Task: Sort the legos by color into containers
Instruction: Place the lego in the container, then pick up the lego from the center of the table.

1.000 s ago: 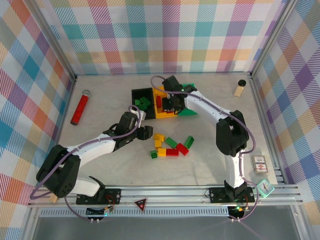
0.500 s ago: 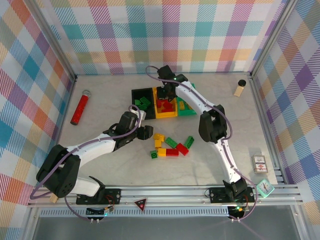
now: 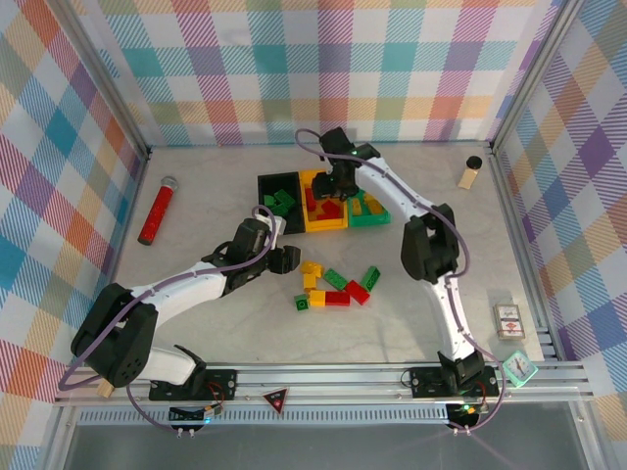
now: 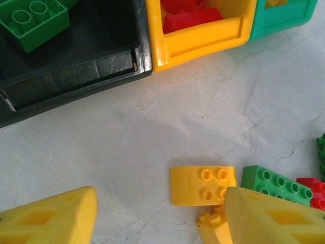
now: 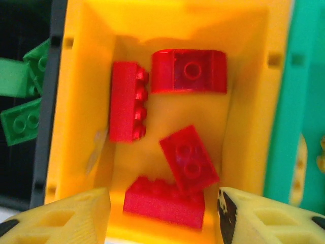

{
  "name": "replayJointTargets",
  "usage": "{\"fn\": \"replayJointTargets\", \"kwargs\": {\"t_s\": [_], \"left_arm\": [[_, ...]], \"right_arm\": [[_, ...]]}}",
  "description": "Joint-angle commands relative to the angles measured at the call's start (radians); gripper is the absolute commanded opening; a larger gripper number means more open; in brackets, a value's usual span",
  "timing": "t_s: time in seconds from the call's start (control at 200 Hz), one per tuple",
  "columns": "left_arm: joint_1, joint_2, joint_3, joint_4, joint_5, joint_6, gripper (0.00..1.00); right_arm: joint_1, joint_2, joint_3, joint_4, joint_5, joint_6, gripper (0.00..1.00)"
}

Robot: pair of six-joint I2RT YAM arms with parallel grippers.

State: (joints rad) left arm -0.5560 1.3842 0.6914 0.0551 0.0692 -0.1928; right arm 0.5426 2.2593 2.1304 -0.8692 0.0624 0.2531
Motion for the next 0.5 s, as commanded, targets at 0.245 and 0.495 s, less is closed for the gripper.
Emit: {"fn": "replayJointTargets", "kwargs": {"t_s": [0.245,0.495], "left_arm": [[-0.012,0.002,0.023,0.012,0.011,0.007,0.67],[-0.013,0.016,0.026,0.013,0.049,-0.015,0.67]], "right_arm": [[0.005,-0.504,-0.615,0.228,-0.008,0.005,0.59],[0.005,-0.693,-0.953,0.331,0.060,0.007,0.59]]}}
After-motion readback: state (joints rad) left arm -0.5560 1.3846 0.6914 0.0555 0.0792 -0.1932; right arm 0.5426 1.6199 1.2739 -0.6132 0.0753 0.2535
